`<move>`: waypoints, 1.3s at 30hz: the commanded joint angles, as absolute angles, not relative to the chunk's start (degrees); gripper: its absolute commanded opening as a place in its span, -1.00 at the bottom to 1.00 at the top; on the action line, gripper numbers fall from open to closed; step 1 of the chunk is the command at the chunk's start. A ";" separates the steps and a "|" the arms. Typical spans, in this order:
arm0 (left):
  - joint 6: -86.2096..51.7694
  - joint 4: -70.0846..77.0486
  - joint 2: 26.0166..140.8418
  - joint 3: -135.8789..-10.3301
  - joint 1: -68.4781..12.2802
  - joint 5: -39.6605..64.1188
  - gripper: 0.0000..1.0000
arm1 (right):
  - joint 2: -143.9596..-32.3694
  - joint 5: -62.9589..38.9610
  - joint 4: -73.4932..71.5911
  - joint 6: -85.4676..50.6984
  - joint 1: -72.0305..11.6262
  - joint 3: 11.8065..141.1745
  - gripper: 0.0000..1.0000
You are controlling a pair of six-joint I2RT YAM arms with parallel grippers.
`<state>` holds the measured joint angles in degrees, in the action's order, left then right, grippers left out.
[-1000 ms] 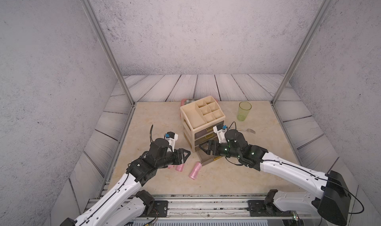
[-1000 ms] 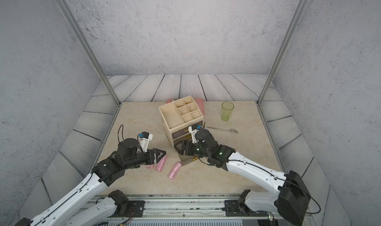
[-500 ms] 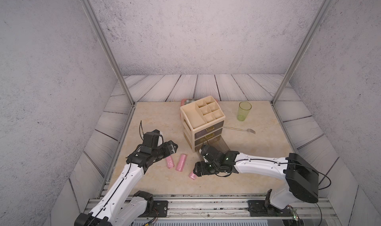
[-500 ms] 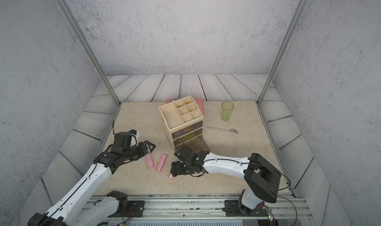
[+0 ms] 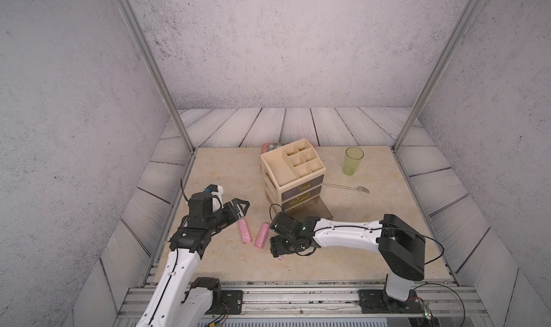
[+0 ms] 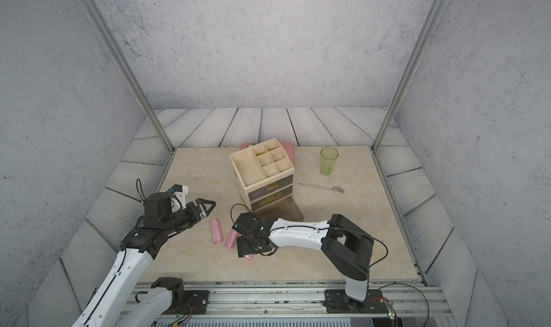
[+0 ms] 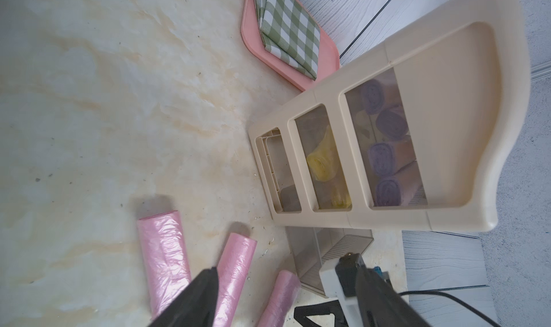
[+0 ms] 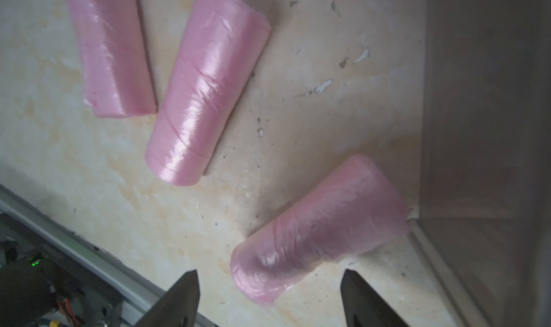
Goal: Sort the rolls of trash bags by color and place them into the drawer
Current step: Pick up the roll of trash bags from the center of the board.
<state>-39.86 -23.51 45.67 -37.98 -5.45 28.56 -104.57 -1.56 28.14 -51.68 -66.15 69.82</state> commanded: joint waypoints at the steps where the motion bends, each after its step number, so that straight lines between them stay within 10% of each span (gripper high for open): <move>1: -38.75 -22.64 44.66 -36.85 -4.31 31.47 0.57 | -108.19 3.12 35.43 -50.21 -66.27 72.85 0.52; 25: -40.65 -20.60 41.18 -32.50 -1.58 35.95 0.58 | -113.90 11.25 41.46 -49.73 -70.04 78.59 0.34; 39: -40.66 -23.64 37.97 -32.90 -1.51 35.33 0.58 | -105.60 10.04 32.97 -47.20 -72.91 72.34 -0.76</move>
